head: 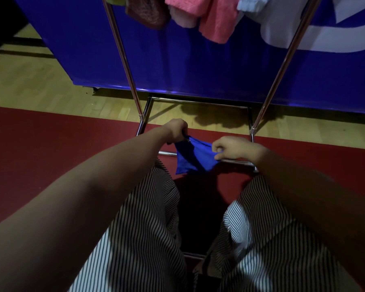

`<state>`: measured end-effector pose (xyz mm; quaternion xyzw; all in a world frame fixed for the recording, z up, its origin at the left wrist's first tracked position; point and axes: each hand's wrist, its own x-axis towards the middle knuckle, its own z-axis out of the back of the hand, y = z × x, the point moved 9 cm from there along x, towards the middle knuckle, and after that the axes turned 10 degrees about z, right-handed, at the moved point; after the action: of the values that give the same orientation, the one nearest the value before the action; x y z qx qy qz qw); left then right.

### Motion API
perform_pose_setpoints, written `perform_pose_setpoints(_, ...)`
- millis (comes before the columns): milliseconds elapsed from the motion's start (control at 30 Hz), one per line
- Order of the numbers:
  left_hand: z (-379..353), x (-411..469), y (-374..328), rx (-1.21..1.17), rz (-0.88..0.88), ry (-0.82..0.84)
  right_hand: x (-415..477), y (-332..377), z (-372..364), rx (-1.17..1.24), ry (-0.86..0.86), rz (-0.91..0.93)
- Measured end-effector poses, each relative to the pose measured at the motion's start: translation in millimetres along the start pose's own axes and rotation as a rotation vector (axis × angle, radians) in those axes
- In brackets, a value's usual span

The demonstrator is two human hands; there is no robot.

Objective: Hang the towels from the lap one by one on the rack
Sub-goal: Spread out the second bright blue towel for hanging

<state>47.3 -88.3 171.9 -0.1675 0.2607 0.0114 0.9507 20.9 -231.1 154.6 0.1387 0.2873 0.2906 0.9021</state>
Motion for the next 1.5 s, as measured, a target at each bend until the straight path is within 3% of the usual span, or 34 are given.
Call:
perform_pose_setpoints(200,-4.1,-2.5,-6.7,-0.015,-0.042,0.021,0.1,-9.9,21.8,-0.257,-0.205,-0.154)
perform_pose_setpoints(433,11.0,-2.6,-5.1,-0.159,-0.071,-0.067,-10.9,-31.0,44.9,-0.003,-0.609,-0.322)
perform_pose_setpoints(700,20.8,-6.8,-8.2,-0.189,-0.059,-0.153,-13.5,-15.5,48.4,-0.141,-0.565,-0.233)
perform_pose_setpoints(800,21.3,-5.6,-4.2,-0.186,-0.029,-0.157,-14.1,-20.1,49.8,-0.113,-0.550,-0.239)
perform_pose_setpoints(967,20.9,-5.8,-1.6,-0.175,-0.021,-0.150,-13.0,-34.5,39.1,0.086,-0.358,-0.325)
perform_pose_setpoints(1067,23.7,-5.0,-0.5,-0.203,-0.016,-0.173,-17.3,-35.0,42.5,0.180,-0.430,-0.335)
perform_pose_setpoints(1367,17.3,-4.7,-2.0,-0.172,-0.028,-0.136,-24.8,-26.9,47.6,0.094,-0.438,-0.362)
perform_pose_setpoints(1500,19.9,-3.7,1.7,-0.235,-0.027,-0.139,-21.8,-31.9,46.9,0.213,-0.496,-0.297)
